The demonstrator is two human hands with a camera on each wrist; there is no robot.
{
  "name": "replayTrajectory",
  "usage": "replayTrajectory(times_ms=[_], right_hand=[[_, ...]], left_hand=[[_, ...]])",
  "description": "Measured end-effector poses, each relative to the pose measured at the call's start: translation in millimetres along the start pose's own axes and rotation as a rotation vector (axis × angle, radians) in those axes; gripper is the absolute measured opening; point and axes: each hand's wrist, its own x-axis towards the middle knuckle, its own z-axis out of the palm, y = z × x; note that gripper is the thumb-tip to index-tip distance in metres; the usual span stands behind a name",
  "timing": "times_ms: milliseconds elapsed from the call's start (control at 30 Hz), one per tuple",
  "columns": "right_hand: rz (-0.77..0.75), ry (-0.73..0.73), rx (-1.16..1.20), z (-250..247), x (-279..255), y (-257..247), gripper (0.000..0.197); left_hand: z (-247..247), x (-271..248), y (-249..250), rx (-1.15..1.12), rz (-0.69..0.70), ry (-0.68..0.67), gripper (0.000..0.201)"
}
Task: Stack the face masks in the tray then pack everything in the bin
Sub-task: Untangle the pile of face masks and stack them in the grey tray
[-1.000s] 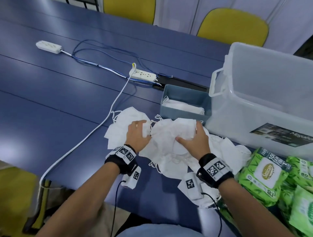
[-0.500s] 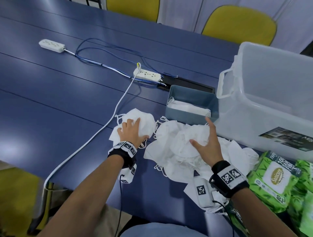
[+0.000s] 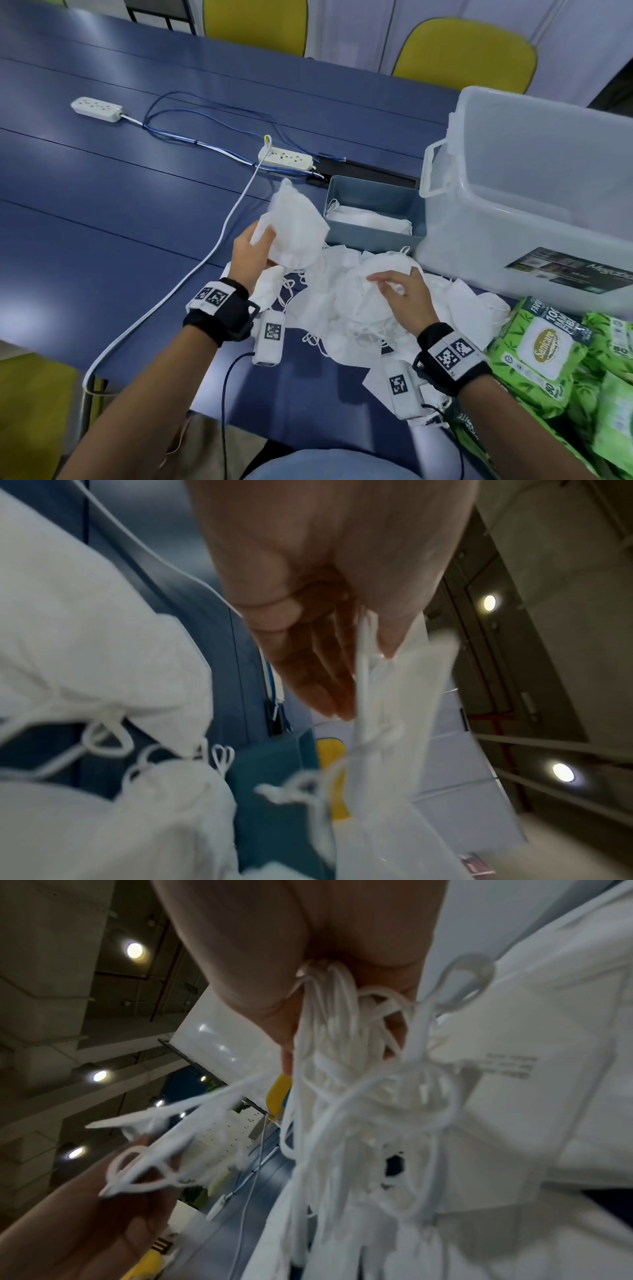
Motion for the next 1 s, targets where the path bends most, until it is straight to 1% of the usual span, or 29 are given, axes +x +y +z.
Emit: replayTrajectory(times_ms=[67,100,133,167,233,267,300,333,367,433,467,567,667,767,867,1000], right_hand=[[0.041,0.006,0.063,-1.1,-0.9,-7.6,0.023],[0.068,-0.003,0.120,-0.4,-0.3,-12.1,0.020],[0.131,-0.020,0.218,1.2,1.4,-15.8,0.021],[0.208,-0.040,0.351,3.0,2.1,-19.1,0.029],[0.362,-0.047,0.577,6.7,2.0,-22.2,0.049],[0.405,-0.043,0.668,6.8,0.3,-24.8,0.051],[0.414,-0.030,0.739,6.0,-0.7,-24.0,0.048],[0.411,-0.013,0.790,4.4,-1.8,-23.0,0.047],[0.409,0.004,0.819,2.3,-2.2,-20.8,0.048],[0.398,0.022,0.812,-2.2,-2.5,-17.3,0.051],[0.396,0.038,0.771,-3.9,-2.7,-15.7,0.048],[0.348,0.055,0.690,-8.8,-5.6,-10.7,0.029],[0.293,0.014,0.736,-11.7,-12.8,-6.7,0.024],[0.259,-0.019,0.791,-13.2,-15.8,-4.1,0.024],[0.272,-0.002,0.793,-15.7,-16.7,-4.0,0.025],[0.292,0.004,0.786,-21.3,-17.2,-6.4,0.028]], left_hand=[[9.2,-15.9,4.3,-0.068,-0.033,-0.092,0.011],[14.5,-23.2,5.0,-0.055,-0.035,-0.157,0.012],[19.6,-28.7,2.7,-0.017,-0.033,-0.214,0.015],[25.9,-34.9,0.7,0.029,-0.022,-0.268,0.019],[37.3,-43.8,-6.0,0.140,0.033,-0.319,0.027],[41.7,-47.1,-10.1,0.199,0.089,-0.336,0.032],[45.1,-50.0,-13.4,0.229,0.125,-0.359,0.037],[48.2,-53.4,-14.2,0.210,0.125,-0.381,0.042],[51.0,-56.7,-14.0,0.161,0.096,-0.402,0.045],[54.9,-59.8,-13.9,0.117,0.076,-0.419,0.045],[56.4,-60.2,-14.5,0.140,0.091,-0.413,0.043],[61.7,-62.5,-15.1,0.160,0.098,-0.393,0.037],[67.2,-66.2,-17.1,0.107,0.095,-0.318,0.036],[74.4,-70.3,-17.0,0.065,0.081,-0.260,0.039],[79.6,-69.6,-17.5,0.138,0.081,-0.280,0.037],[82.6,-68.7,-13.3,0.232,0.134,-0.394,0.037]])
